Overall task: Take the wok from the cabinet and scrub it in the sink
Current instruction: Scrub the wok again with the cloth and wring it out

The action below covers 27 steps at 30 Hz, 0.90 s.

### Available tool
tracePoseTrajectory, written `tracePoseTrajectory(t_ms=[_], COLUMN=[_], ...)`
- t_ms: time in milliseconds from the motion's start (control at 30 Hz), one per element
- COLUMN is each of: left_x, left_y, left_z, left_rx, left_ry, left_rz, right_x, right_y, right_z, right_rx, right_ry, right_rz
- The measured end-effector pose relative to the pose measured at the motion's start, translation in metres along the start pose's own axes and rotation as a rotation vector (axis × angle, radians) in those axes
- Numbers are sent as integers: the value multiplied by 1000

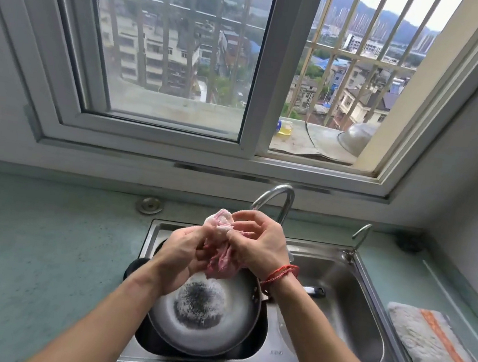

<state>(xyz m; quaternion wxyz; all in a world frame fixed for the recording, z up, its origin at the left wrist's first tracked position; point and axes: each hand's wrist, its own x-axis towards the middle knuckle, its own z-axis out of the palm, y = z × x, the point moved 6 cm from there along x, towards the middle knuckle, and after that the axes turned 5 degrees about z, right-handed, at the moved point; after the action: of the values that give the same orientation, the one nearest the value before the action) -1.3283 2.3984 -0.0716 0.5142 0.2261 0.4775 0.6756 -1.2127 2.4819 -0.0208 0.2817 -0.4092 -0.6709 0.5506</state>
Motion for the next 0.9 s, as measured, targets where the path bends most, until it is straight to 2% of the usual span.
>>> tracePoseTrajectory(t_ms=[200, 367, 467, 600, 733, 800, 900], left_x=[-4, -7, -6, -8, -10, -12, -14], left_y=[13, 19, 21, 26, 40, 48, 55], left_z=[-2, 1, -9, -20, -22, -21, -16], left_rx=[-104, -139, -154, -175, -67, -15, 12], left_ry=[15, -60, -66, -21, 49, 51, 2], left_rz=[23, 25, 15, 13, 112, 177, 226], right_x=[-7, 1, 13, 23, 28, 27, 19], right_y=[-27, -38, -37, -34, -21, -16, -7], right_z=[-8, -17, -34, -59, -71, -68, -48], right_rx=[84, 161, 269, 210, 242, 283, 300], right_ry=[-32, 18, 104, 219, 271, 231, 3], right_rz=[-22, 1, 48, 54, 91, 115, 150])
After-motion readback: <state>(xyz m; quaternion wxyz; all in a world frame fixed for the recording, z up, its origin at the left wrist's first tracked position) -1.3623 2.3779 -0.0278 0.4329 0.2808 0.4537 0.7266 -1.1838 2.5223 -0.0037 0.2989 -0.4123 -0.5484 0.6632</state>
